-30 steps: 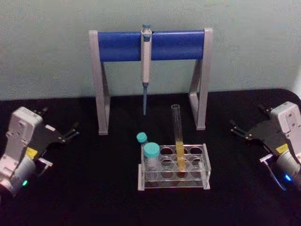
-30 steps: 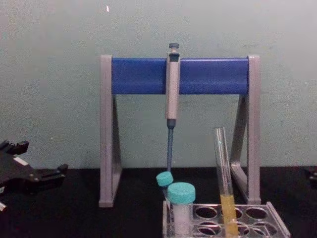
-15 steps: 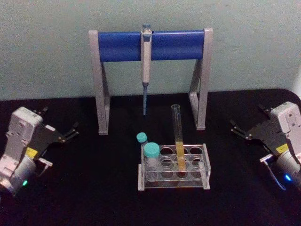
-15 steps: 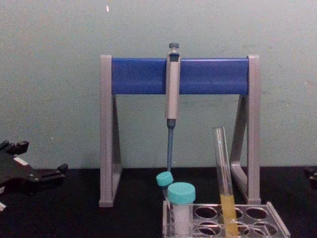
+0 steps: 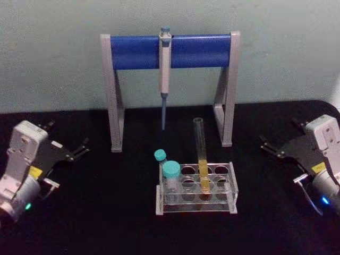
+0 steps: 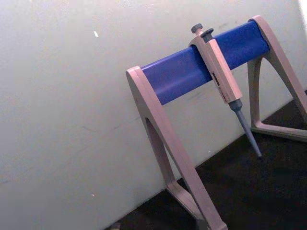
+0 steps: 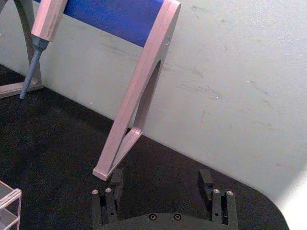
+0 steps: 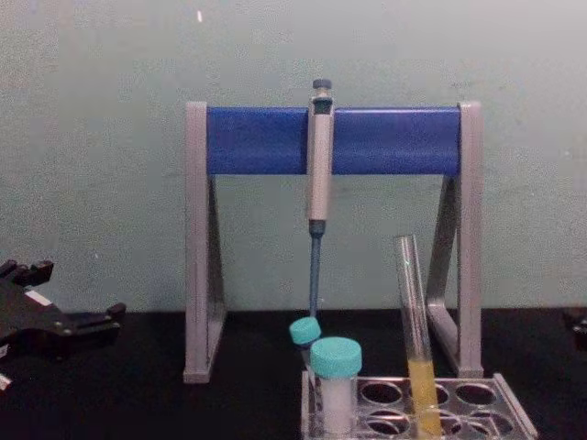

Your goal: Pick up the test tube from the test tube rack, shake it, then place it back into the test tube rack.

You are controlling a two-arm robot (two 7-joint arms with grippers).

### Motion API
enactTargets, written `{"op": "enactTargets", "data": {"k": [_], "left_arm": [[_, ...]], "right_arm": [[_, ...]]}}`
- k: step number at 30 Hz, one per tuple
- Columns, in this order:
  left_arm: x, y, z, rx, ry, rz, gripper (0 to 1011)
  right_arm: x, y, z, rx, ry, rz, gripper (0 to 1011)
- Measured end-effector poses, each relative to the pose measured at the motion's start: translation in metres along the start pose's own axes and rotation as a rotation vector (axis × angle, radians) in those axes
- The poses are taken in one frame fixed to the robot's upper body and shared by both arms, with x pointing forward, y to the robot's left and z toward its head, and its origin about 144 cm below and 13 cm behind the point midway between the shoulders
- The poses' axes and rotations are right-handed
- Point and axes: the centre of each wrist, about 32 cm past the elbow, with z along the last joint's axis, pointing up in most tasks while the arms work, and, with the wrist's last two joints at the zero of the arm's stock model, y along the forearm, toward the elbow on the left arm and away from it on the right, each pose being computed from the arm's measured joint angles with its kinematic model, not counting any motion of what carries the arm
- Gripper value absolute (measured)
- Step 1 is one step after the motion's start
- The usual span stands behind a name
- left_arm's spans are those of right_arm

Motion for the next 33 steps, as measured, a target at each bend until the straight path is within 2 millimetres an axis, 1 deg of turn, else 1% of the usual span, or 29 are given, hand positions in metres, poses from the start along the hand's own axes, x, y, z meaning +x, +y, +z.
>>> {"op": "enactTargets", "data": {"k": [26,33], "left_arm": [[0.0,0.0,0.0,0.0,0.0,0.0,1010],[0.0,0.0,0.0,0.0,0.0,0.0,1009]], "right_arm": [[0.0,-0.0001,0.0,0.0,0.0,0.0,1000],[-0.0003,-0.0039,0.0004,0.001,0.008,0.016,1000]]}}
